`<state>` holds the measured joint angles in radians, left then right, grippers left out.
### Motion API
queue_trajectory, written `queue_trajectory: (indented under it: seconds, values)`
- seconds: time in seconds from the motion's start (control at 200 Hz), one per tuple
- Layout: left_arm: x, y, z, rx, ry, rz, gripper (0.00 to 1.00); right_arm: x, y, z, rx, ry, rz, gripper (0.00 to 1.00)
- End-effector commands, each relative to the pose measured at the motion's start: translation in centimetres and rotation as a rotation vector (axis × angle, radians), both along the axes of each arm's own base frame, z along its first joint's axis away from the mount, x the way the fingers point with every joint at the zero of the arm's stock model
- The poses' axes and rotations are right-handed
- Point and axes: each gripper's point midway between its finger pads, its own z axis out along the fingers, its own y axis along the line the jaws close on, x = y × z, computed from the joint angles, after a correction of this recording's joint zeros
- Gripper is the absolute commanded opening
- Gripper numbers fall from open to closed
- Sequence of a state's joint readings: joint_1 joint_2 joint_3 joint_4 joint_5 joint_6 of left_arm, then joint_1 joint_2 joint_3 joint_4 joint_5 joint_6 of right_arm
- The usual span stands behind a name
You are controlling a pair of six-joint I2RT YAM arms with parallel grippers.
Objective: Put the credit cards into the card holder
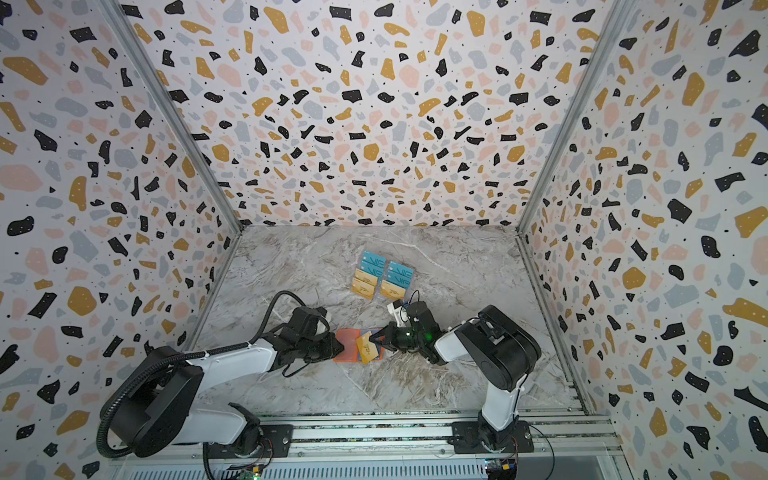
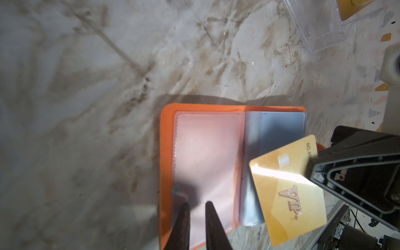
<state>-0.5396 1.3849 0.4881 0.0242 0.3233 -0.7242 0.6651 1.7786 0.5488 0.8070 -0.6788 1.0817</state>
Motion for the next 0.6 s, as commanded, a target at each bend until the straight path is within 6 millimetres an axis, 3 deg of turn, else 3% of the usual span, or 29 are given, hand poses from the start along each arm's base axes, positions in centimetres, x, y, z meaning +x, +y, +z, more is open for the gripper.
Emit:
queue_trajectory:
  seconds: [0.0,0.596]
  values:
    - [-0.4,0.2,-0.2,-0.005,0.005,0.007,0.17,0.6,0.0,0.2,0.004,-0.01,-0.025,0.0]
    - [-0.9,0.3,-0.4,-0.006,0.015,-0.001,0.17,1.7,0.7,-0.1,0.0,-0.021,-0.016,0.0]
